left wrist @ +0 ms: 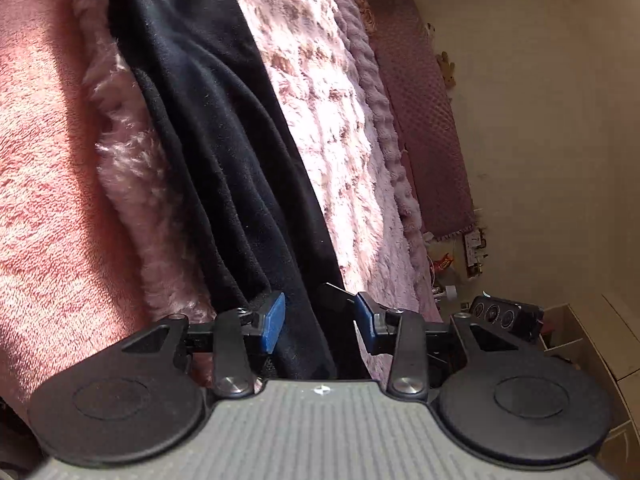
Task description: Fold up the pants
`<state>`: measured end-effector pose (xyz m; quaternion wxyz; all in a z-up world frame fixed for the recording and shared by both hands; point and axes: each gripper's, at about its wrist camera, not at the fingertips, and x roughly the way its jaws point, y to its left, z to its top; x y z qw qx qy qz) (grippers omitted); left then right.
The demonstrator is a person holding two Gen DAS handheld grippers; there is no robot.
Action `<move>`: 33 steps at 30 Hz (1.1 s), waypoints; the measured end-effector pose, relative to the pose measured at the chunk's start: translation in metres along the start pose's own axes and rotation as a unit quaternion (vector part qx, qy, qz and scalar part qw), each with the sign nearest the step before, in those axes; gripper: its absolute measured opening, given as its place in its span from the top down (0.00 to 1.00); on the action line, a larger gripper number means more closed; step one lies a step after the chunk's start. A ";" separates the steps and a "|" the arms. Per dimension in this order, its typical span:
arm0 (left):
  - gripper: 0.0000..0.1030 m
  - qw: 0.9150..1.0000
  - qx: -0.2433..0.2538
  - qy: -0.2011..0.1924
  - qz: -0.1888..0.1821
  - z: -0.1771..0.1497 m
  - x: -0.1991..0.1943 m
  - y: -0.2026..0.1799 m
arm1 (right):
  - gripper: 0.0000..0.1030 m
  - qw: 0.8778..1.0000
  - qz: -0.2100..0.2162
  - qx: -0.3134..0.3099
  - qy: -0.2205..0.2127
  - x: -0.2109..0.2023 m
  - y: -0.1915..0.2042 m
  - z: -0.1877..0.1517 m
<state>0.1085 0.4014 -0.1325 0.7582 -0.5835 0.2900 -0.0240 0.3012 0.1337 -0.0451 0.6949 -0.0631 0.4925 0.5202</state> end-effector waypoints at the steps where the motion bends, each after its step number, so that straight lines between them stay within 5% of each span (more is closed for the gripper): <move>1: 0.81 0.998 -0.025 0.014 0.047 -0.001 0.006 0.008 | 1.00 1.000 -0.002 0.015 -0.003 0.001 -0.007 0.002; 2: 0.94 0.994 -0.057 0.025 0.088 -0.002 0.008 0.017 | 1.00 1.000 -0.011 0.029 -0.006 0.002 -0.015 0.004; 5: 0.94 0.987 -0.131 0.046 0.084 -0.001 0.006 0.038 | 1.00 0.999 -0.027 0.042 -0.009 0.002 -0.030 0.009; 10: 0.94 0.989 -0.079 0.056 0.109 0.000 0.002 0.024 | 0.95 0.997 -0.036 0.067 -0.029 0.001 -0.036 0.011; 11: 0.94 0.990 -0.075 0.060 0.102 0.002 0.001 0.023 | 0.91 0.996 -0.035 0.075 -0.035 -0.002 -0.038 0.012; 13: 0.95 0.994 -0.053 0.066 0.073 0.006 -0.003 0.018 | 0.65 0.994 -0.045 0.087 -0.054 -0.012 -0.039 0.011; 16: 0.85 1.000 -0.002 0.016 0.014 0.007 -0.019 -0.002 | 0.59 0.989 -0.073 0.085 -0.095 -0.040 -0.039 0.006; 18: 0.72 0.999 0.040 -0.006 -0.017 0.006 -0.022 -0.016 | 0.59 0.986 -0.076 0.078 -0.124 -0.064 -0.040 0.001; 20: 0.66 0.998 0.048 0.003 -0.045 0.003 -0.010 -0.025 | 0.77 0.987 -0.046 0.070 -0.138 -0.084 -0.041 -0.008; 21: 0.66 0.997 0.050 0.015 -0.057 0.002 -0.002 -0.028 | 0.98 0.990 -0.015 0.059 -0.129 -0.092 -0.039 -0.013; 24: 0.66 0.994 0.063 0.065 -0.063 -0.008 0.034 -0.042 | 0.99 0.995 -0.006 0.020 -0.098 -0.102 -0.030 -0.035; 29: 0.67 0.980 0.148 0.133 0.010 -0.052 0.067 -0.060 | 1.00 0.997 -0.055 0.051 -0.010 -0.081 -0.051 -0.075; 33: 0.67 0.972 0.172 0.161 0.024 -0.065 0.064 -0.056 | 1.00 0.992 -0.096 0.073 -0.043 -0.094 -0.079 -0.075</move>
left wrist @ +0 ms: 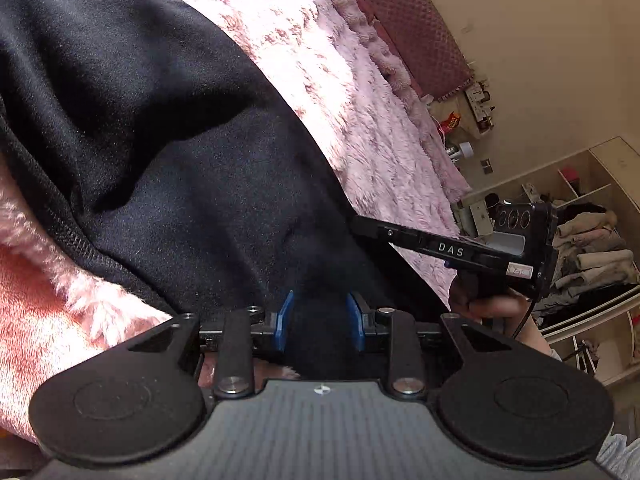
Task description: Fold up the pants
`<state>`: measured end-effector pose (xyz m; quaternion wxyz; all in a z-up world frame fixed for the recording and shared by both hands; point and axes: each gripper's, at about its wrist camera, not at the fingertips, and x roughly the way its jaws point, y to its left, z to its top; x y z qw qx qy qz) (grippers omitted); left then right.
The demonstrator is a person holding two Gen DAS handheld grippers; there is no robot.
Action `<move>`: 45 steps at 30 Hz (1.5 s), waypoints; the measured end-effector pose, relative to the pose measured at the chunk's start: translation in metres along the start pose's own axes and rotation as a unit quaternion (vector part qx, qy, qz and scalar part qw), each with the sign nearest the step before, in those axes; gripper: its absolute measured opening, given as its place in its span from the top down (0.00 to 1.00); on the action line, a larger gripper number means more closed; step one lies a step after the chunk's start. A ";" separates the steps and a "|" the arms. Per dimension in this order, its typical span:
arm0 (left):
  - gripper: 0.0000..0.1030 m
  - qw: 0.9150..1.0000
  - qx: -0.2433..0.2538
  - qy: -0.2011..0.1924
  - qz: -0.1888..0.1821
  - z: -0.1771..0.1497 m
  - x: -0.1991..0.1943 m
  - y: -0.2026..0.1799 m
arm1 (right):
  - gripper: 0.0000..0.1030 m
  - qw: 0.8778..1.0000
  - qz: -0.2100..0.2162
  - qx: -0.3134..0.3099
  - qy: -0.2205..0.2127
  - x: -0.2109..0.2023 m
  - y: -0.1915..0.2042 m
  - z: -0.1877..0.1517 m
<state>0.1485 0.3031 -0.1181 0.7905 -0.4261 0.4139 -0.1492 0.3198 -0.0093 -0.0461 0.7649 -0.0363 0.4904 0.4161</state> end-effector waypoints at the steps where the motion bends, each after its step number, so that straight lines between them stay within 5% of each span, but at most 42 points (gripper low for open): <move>1: 0.74 1.000 -0.009 0.011 0.012 -0.002 0.002 0.003 | 1.00 1.000 -0.023 -0.001 -0.009 -0.003 -0.006 0.004; 3: 0.93 0.999 -0.028 0.021 0.039 -0.005 0.003 0.008 | 1.00 0.996 -0.084 0.013 -0.026 -0.014 -0.023 0.015; 6: 0.95 0.998 -0.039 0.010 0.040 -0.003 -0.008 -0.001 | 0.95 0.994 -0.062 0.049 -0.081 -0.062 -0.047 0.020; 9: 0.82 0.998 0.040 -0.031 0.024 -0.004 -0.024 -0.040 | 0.91 0.991 -0.051 0.037 -0.121 -0.119 -0.055 0.005; 11: 0.70 0.996 0.069 -0.048 -0.018 -0.002 -0.024 -0.068 | 0.90 0.991 -0.055 0.031 -0.121 -0.147 -0.060 -0.013; 14: 0.66 0.993 0.093 -0.040 -0.053 -0.005 -0.008 -0.100 | 0.90 0.993 -0.047 0.048 -0.096 -0.170 -0.074 -0.051; 20: 0.67 0.987 0.116 0.088 -0.068 -0.033 0.082 -0.149 | 0.94 0.997 -0.049 0.065 -0.017 -0.152 -0.092 -0.121; 25: 0.67 0.967 0.161 0.194 -0.041 -0.090 0.134 -0.170 | 1.00 0.987 -0.057 0.132 -0.077 -0.155 -0.123 -0.133; 28: 0.67 0.954 0.188 0.234 -0.022 -0.123 0.146 -0.176 | 1.00 0.973 -0.114 0.169 -0.105 -0.167 -0.145 -0.132; 31: 0.67 0.953 0.191 0.236 -0.016 -0.137 0.143 -0.173 | 0.95 0.952 -0.188 0.201 -0.131 -0.193 -0.162 -0.141; 36: 0.66 0.969 0.148 0.194 -0.040 -0.128 0.115 -0.164 | 0.69 0.913 -0.228 0.235 -0.244 -0.279 -0.158 -0.180; 38: 0.52 0.980 0.135 0.144 -0.028 -0.121 0.094 -0.160 | 0.65 0.910 -0.234 0.219 -0.264 -0.307 -0.140 -0.193; 41: 0.45 0.994 0.097 0.039 0.015 -0.106 0.043 -0.145 | 0.53 0.913 -0.235 0.189 -0.275 -0.325 -0.106 -0.206; 45: 0.36 0.992 0.032 -0.097 0.079 -0.084 -0.031 -0.106 | 0.52 0.922 -0.226 0.154 -0.273 -0.303 -0.047 -0.211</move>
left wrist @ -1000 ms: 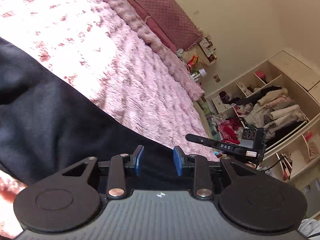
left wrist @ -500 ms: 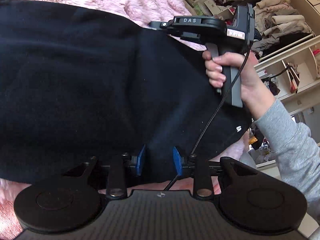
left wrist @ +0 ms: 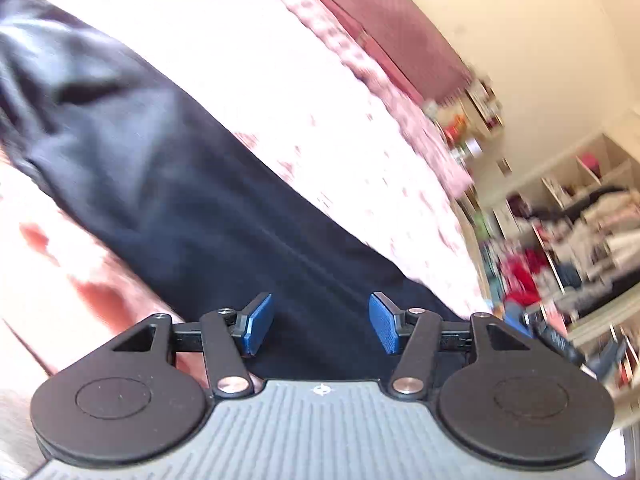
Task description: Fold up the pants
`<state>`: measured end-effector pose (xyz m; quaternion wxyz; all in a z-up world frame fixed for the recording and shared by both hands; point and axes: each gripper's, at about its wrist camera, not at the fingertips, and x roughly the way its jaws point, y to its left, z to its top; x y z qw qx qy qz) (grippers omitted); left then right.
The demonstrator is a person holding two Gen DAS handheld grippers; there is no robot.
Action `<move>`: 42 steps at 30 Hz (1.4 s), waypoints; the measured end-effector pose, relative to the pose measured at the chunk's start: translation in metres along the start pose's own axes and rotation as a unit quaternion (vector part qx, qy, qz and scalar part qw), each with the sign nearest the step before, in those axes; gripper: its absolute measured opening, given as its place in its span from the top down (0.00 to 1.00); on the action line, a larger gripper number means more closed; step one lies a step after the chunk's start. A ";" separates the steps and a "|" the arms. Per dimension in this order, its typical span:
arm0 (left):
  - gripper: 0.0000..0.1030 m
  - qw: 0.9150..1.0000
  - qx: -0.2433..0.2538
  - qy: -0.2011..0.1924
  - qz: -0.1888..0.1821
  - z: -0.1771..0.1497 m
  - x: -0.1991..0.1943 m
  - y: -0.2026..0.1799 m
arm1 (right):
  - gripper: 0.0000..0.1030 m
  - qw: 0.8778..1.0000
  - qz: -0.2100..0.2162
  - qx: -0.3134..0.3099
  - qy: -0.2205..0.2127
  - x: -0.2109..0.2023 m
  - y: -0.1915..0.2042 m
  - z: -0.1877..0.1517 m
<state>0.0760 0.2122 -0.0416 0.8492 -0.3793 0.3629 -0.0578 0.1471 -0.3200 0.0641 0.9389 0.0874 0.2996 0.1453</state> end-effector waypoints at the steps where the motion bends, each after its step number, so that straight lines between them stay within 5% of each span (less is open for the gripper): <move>1: 0.35 0.999 -0.017 -0.024 0.018 0.009 -0.014 0.015 | 0.52 1.000 0.016 -0.001 0.002 0.001 0.015 -0.009; 6: 0.35 0.978 -0.136 -0.148 0.056 0.055 -0.081 0.124 | 0.52 0.993 0.106 -0.013 0.044 0.024 0.100 -0.046; 9: 0.35 0.952 -0.231 -0.199 0.016 0.081 -0.104 0.199 | 0.52 0.990 0.122 -0.028 0.064 0.037 0.149 -0.064; 12: 0.35 0.926 -0.312 -0.207 -0.040 0.093 -0.085 0.243 | 0.52 0.983 0.154 -0.023 0.093 0.047 0.182 -0.085; 16: 0.35 0.919 -0.320 -0.227 -0.040 0.112 -0.069 0.273 | 0.52 0.982 0.140 -0.046 0.117 0.049 0.208 -0.104; 21: 0.36 0.900 -0.354 -0.234 -0.104 0.126 -0.057 0.299 | 0.52 0.984 0.114 -0.026 0.133 0.057 0.204 -0.110; 25: 0.54 0.907 -0.336 -0.231 -0.103 0.136 -0.057 0.302 | 0.53 0.989 0.086 -0.006 0.121 0.056 0.197 -0.110; 28: 0.54 0.906 -0.320 -0.264 -0.083 0.128 -0.074 0.297 | 0.53 0.989 0.082 -0.007 0.123 0.056 0.198 -0.109; 32: 0.54 0.901 -0.333 -0.251 -0.121 0.131 -0.069 0.305 | 0.53 0.988 0.084 -0.017 0.129 0.058 0.204 -0.114; 36: 0.54 0.911 -0.335 -0.232 -0.065 0.132 -0.062 0.302 | 0.53 0.986 0.094 -0.002 0.139 0.060 0.206 -0.118; 42: 0.54 0.905 -0.341 -0.230 -0.107 0.144 -0.048 0.303 | 0.53 0.985 0.100 -0.011 0.138 0.059 0.209 -0.120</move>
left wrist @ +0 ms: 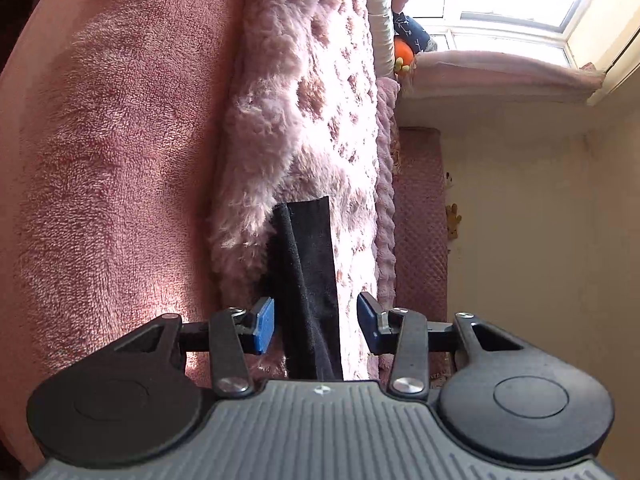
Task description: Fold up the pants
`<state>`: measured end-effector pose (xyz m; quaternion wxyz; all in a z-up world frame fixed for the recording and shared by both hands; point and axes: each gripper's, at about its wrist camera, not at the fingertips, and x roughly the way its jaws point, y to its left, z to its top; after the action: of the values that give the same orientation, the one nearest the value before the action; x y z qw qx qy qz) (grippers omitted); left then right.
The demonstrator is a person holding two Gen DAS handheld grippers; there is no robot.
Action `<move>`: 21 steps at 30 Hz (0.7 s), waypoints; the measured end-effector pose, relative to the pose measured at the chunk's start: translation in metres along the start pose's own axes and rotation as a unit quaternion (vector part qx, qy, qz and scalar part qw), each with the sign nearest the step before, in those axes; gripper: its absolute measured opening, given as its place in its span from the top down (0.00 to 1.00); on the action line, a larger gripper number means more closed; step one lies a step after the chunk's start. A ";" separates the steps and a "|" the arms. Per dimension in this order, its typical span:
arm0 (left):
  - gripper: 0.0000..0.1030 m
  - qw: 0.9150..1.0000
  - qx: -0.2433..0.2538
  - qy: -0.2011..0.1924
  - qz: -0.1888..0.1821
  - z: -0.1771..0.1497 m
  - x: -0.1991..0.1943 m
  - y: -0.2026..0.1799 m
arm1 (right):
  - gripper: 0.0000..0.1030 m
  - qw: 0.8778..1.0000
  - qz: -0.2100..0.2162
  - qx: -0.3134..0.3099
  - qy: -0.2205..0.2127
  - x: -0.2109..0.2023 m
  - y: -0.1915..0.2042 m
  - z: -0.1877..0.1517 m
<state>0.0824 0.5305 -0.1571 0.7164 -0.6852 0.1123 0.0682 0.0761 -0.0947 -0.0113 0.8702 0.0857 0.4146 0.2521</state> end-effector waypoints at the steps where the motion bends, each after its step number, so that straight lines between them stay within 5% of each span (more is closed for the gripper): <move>1: 0.54 1.000 -0.002 0.007 -0.004 0.000 0.005 0.001 | 0.53 1.000 -0.001 0.001 0.002 0.001 0.000 0.000; 7: 0.61 0.999 0.002 0.019 0.029 0.013 0.045 0.000 | 0.53 1.000 -0.006 -0.001 0.001 -0.001 -0.002 -0.002; 11: 0.97 0.999 0.020 0.005 0.043 0.016 0.060 -0.014 | 0.53 1.000 -0.011 0.001 -0.002 -0.003 -0.003 -0.001; 21: 0.97 0.989 0.143 -0.026 -0.030 -0.052 0.016 -0.102 | 0.53 0.999 -0.020 0.017 -0.034 -0.023 -0.023 -0.001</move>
<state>0.1198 0.4721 -0.0645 0.8114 -0.5767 0.0820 0.0478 0.0716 -0.1261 -0.0043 0.8870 0.1002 0.3908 0.2247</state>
